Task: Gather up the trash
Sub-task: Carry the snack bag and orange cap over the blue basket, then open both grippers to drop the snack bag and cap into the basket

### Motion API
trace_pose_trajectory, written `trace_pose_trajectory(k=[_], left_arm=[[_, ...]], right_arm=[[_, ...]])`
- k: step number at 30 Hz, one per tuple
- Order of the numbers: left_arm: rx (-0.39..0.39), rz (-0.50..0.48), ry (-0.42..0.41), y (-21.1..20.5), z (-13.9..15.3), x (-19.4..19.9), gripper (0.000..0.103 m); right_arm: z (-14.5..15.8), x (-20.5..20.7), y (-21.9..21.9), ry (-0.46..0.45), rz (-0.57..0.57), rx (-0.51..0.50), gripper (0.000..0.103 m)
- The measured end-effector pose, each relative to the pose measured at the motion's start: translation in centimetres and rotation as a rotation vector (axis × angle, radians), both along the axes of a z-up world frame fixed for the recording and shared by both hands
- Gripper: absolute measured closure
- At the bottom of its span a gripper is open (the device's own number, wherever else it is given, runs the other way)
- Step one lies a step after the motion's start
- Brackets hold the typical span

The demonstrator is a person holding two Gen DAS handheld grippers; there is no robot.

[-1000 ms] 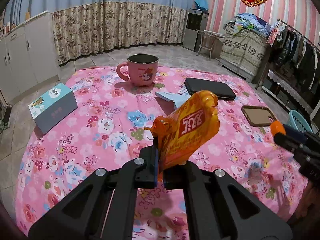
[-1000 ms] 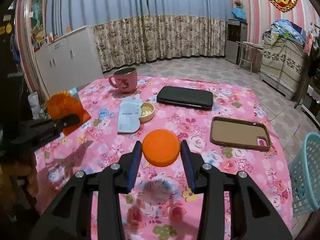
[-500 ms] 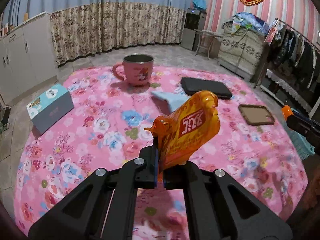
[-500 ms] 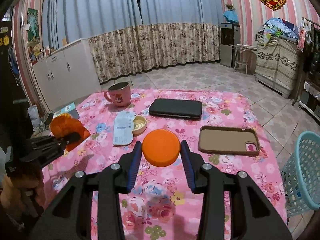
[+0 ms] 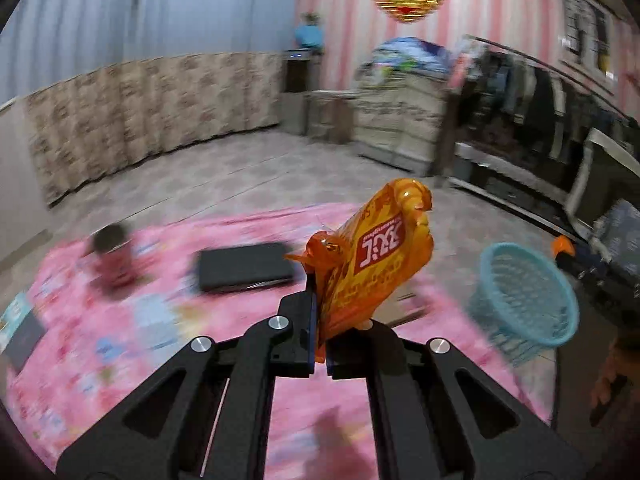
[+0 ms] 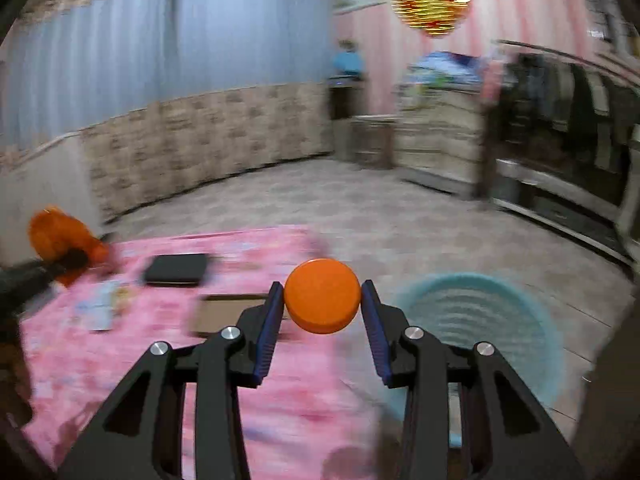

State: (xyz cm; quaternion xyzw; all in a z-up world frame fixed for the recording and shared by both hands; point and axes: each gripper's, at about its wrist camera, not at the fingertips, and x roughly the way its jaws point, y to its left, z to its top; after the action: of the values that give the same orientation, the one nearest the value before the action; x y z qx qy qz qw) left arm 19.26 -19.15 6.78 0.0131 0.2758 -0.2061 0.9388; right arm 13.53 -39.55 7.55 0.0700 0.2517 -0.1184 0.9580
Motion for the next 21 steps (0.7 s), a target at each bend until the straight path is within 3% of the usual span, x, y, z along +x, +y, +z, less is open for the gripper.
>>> trace_pose_trajectory(k=[3,7,10,19,20,21], left_arm=[[-0.025,-0.099,0.016,-6.4,-0.1,0.1,0.102],[-0.014,-0.244,0.071,-15.9,-2.2,-0.3,0.102],[0.018,-0.308,0.093,-20.0,-3.9,-0.7,0.102],[0.029,-0.378,0.189,-25.0,-7.5,0.4,0.101],[0.033,-0.378,0.188,-25.4,-7.7,0.4,0.099],[0.037,-0.375,0.187,-25.6,-7.8,0.2,0.091]], right_arm=[[-1.5,-2.5,-6.2,0.013,-0.135,0.054,0.063],[-3.6,-3.9,-10.3,0.017,-0.197,0.125,0.063],[-4.9,-4.1,-11.8,0.027,-0.208,0.165,0.064],[-6.9,-3.8,-12.3,0.026,-0.219,0.209,0.063],[-7.1,-3.8,-12.4,0.029,-0.219,0.211,0.063],[-7.2,-3.6,-12.4,0.032,-0.22,0.211,0.063]])
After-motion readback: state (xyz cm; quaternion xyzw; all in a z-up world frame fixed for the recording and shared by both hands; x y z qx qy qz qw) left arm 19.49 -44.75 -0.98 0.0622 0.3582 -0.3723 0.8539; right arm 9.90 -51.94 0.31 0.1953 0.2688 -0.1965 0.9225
